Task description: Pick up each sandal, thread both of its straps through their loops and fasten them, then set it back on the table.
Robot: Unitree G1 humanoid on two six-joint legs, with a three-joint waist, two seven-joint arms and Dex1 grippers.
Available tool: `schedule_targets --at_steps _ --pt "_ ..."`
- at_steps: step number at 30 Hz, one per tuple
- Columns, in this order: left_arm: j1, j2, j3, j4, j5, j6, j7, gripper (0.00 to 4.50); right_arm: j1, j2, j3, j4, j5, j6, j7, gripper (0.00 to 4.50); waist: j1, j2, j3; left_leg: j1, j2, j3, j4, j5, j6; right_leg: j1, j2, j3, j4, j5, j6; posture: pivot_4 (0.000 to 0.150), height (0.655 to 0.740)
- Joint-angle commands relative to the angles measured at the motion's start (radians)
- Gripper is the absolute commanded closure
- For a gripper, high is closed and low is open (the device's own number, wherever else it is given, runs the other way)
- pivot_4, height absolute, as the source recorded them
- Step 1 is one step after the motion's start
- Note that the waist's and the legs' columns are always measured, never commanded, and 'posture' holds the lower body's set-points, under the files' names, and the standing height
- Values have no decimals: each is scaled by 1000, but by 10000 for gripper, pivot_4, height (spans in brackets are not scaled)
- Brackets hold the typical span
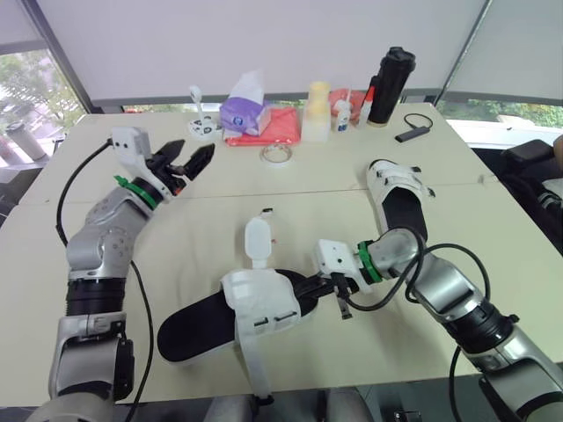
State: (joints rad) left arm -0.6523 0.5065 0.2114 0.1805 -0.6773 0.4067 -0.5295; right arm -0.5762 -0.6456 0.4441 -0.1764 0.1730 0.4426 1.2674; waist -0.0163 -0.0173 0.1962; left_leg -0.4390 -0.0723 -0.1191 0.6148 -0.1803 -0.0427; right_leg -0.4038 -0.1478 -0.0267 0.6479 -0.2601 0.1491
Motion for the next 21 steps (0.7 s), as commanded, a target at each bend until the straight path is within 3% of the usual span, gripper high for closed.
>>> schedule_targets --at_steps 1,4,6,9,13,15,18,21 --pt "-8 -2 36 -52 -3 12 6 697 8 18 -10 -35 32 7 7 45000 1 0 0 0 0 0 0 0 0 0 0 0 0 0 0 1500 7400" --pt "-9 -6 44 -57 2 14 7 697 27 30 13 -36 1 -10 -15 45000 1 0 0 0 0 0 0 0 0 0 0 0 0 0 0 1500 7400" --pt "20 12 17 -115 -29 56 -66 697 33 45 4 -34 -1 -1 -38 45000 0 0 0 0 0 0 0 0 0 0 0 0 0 0 0 1500 7400" --pt "143 146 -74 -309 -128 206 -335 697 50 29 12 -36 -34 0 -60 45000 -10 0 0 0 0 1 -1 0 0 -1 0 1 0 0 0 1500 7400" --pt "233 278 -108 -427 -169 281 -514 697 66 15 8 -46 -42 0 -69 45000 -16 0 0 0 0 0 -3 0 0 -2 0 1 0 0 -1 1500 7400" --pt "273 393 -96 -485 -230 368 -630 697 75 9 2 -60 -37 11 -72 45000 -17 0 0 0 1 0 -2 0 -1 -1 1 1 0 0 -1 1500 7400" --pt "328 506 -44 -561 -325 480 -682 697 76 11 3 -64 -38 17 -79 45000 -17 1 0 0 2 0 -2 0 -1 -1 2 1 0 -2 -5 1500 7400" --pt "391 550 -6 -608 -362 505 -707 697 71 9 5 -60 -44 15 -83 45000 -17 1 0 1 3 0 -3 0 -1 -2 2 2 -1 -2 -5 1500 7400"
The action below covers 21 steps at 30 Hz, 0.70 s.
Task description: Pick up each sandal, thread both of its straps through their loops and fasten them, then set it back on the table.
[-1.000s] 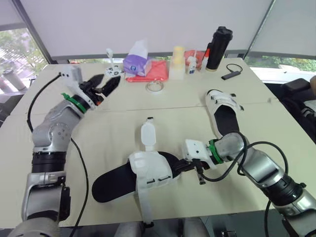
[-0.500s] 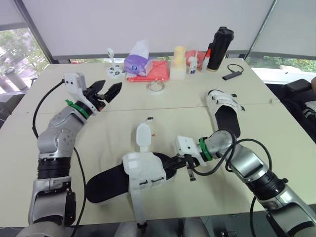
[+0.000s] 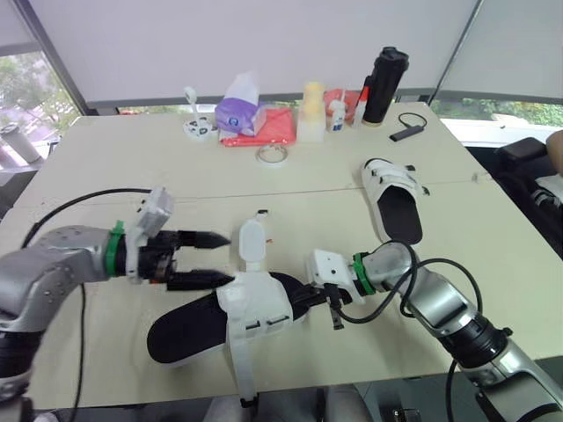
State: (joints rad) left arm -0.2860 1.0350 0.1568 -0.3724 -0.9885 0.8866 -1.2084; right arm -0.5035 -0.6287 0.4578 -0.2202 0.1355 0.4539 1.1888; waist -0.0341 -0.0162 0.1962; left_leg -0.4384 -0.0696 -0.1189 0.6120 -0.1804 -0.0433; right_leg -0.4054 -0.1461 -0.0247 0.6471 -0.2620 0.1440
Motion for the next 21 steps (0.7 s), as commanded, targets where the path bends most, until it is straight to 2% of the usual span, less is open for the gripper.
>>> schedule_targets --at_steps 1,7,11,17,21 --pt "47 31 62 -66 -59 32 -32 697 -3 -7 -9 -15 -7 6 -6 45000 3 0 0 0 0 0 0 0 0 0 0 0 0 0 0 1500 7400" --pt "412 133 288 -191 -99 114 -164 697 -19 -1 -5 2 -7 -3 0 45000 -9 0 0 0 2 1 -2 0 0 -3 0 3 0 -1 -2 1500 7400" --pt "553 128 317 -227 -42 86 -195 697 -27 5 0 6 -10 -2 -1 45000 -2 1 0 0 7 3 -2 0 0 -2 2 2 -1 -3 -6 1500 7400" --pt "612 77 246 -249 41 7 -144 697 -34 9 3 2 -13 7 -1 45000 2 1 0 0 11 4 -2 -1 -1 -3 5 3 -3 -1 -10 1500 7400" --pt "574 -4 154 -216 153 -78 -31 697 -38 12 0 -11 -11 20 0 45000 10 2 0 0 13 4 -3 -1 -1 -3 8 3 -4 0 -11 1500 7400"
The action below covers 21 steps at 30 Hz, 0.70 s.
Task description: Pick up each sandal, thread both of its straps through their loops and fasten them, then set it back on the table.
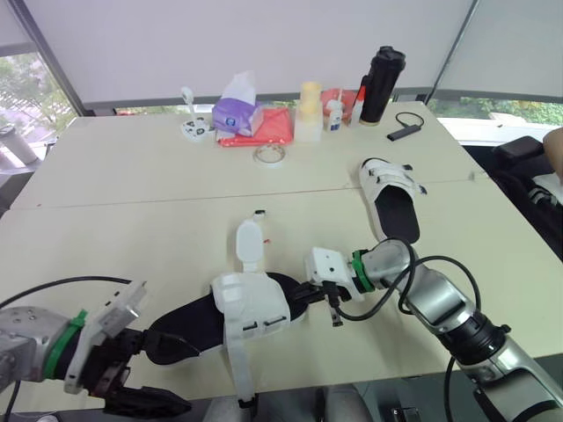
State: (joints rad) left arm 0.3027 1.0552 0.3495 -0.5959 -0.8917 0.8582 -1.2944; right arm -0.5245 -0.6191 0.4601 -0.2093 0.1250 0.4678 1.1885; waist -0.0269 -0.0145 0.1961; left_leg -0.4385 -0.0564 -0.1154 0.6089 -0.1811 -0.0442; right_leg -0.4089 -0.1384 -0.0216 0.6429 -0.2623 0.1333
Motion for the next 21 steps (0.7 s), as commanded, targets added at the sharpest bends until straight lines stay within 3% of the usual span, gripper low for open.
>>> schedule_targets --at_steps 1,12,21 --pt "-21 -40 -49 14 68 -66 65 697 -17 2 -3 -24 0 8 0 45000 5 0 0 0 1 0 0 0 0 0 1 0 0 0 -1 1500 7400" --pt "-113 -194 -119 105 142 -152 221 697 -14 -7 -5 -38 -3 16 1 45000 14 0 0 0 1 1 0 0 0 0 5 0 -2 2 -2 1500 7400" --pt "-205 -332 -129 123 -36 16 371 697 -11 -9 -5 -41 -9 18 -7 45000 14 0 0 0 1 0 1 0 0 1 5 0 -1 2 -1 1500 7400"
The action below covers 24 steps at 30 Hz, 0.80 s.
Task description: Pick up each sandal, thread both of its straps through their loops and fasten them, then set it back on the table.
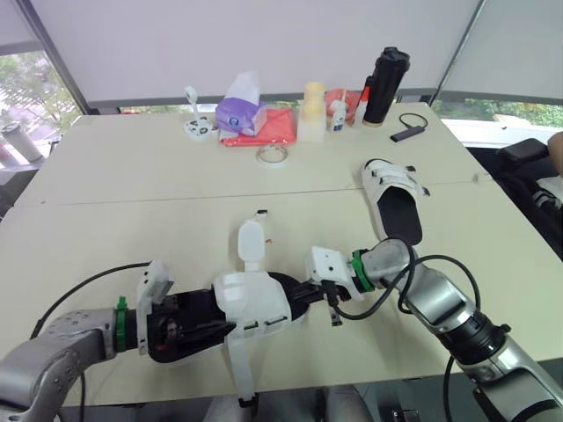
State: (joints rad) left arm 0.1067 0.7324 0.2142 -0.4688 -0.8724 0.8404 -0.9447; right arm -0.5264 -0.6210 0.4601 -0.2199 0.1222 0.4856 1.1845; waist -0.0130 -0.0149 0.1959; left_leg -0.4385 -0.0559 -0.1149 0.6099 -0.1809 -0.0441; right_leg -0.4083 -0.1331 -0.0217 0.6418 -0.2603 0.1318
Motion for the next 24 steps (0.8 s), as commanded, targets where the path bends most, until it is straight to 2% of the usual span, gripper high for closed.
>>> schedule_targets --at_steps 1,7,12,17,20,24 --pt "-13 -12 7 0 -65 43 27 697 -10 -7 -4 -29 -7 1 -3 45000 0 0 0 0 0 0 0 0 0 0 0 0 0 0 0 1500 7400" --pt "-53 -46 29 66 -194 136 71 697 -13 -9 -4 -24 -14 -5 -7 45000 0 0 0 0 0 0 1 0 0 0 0 0 0 0 0 1500 7400" --pt "-117 -137 30 122 -242 171 210 697 -15 -4 0 -17 -26 -13 -14 45000 1 0 0 0 0 0 1 0 0 1 0 0 1 0 0 1500 7400" --pt "-142 -176 37 141 -296 212 284 697 -14 -5 -4 -14 -34 -17 -16 45000 2 -1 0 1 0 0 2 0 0 1 0 0 2 0 0 1500 7400" --pt "-155 -183 40 156 -316 221 308 8202 -11 -6 -6 -17 -34 -15 -16 45000 2 -1 0 1 0 0 2 0 0 1 0 0 3 0 0 1500 7400" --pt "-170 -170 25 159 -321 229 302 28564 -17 5 -13 -15 -35 -16 -27 45000 1 -1 0 1 0 0 2 0 0 1 0 0 2 0 0 1500 7400"
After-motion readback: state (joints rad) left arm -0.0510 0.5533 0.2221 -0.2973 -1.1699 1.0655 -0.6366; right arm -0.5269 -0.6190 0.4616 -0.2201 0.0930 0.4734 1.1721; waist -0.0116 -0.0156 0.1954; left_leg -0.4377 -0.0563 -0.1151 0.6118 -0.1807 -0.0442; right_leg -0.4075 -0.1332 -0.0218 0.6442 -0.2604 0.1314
